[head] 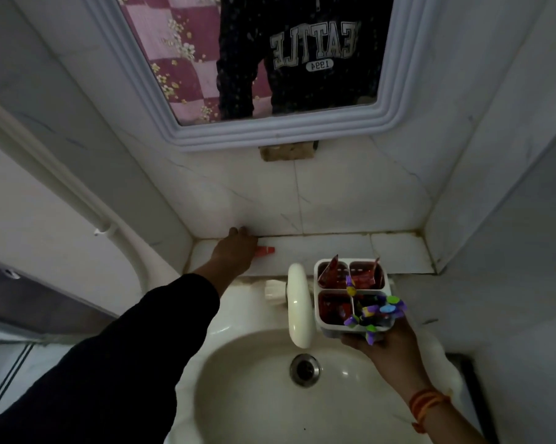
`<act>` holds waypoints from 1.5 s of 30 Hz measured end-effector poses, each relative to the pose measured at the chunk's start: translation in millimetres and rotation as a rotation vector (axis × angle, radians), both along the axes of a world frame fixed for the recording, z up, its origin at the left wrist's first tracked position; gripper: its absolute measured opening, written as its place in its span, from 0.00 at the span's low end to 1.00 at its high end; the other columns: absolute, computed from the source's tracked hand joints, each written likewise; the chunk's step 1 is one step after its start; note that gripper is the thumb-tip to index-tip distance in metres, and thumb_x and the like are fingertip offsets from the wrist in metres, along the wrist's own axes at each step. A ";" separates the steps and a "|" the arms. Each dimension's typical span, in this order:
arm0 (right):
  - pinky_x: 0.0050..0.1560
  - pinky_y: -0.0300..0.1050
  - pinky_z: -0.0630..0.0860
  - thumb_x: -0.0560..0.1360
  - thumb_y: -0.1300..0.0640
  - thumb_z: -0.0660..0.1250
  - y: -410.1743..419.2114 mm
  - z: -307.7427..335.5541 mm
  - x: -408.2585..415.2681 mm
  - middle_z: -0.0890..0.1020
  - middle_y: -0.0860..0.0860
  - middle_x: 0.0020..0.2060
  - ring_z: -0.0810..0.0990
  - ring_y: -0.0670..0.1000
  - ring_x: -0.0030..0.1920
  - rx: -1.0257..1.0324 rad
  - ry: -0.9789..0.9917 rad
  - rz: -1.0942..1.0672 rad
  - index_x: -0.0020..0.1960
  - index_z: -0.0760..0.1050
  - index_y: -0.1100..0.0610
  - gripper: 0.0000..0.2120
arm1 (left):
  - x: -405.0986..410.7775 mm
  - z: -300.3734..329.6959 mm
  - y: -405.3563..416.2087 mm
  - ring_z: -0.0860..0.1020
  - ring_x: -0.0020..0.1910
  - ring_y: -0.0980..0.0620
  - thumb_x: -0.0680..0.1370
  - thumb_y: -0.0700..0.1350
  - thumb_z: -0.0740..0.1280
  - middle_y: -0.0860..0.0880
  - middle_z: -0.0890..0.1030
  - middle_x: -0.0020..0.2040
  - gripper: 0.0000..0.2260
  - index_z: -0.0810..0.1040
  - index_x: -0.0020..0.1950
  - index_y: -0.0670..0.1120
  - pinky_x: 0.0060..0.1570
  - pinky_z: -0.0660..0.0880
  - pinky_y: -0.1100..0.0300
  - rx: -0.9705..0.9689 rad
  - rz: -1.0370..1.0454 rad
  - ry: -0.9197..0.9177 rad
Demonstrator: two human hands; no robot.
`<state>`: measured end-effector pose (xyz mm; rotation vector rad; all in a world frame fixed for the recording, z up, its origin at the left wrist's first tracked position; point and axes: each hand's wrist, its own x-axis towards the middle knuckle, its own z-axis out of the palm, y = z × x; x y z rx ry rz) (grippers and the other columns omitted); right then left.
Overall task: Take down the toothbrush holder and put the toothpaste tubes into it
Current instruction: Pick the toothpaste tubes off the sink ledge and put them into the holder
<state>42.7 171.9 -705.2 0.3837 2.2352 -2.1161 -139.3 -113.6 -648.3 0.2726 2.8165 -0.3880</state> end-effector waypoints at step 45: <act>0.51 0.26 0.75 0.59 0.62 0.84 -3.9 12.0 8.7 0.82 0.40 0.52 0.78 0.31 0.53 0.288 0.070 0.027 0.57 0.72 0.40 0.35 | 50.5 124.9 131.9 0.85 0.50 0.45 0.80 0.65 0.57 0.43 0.86 0.51 0.31 0.83 0.57 0.39 0.55 0.81 0.52 0.649 0.170 -0.240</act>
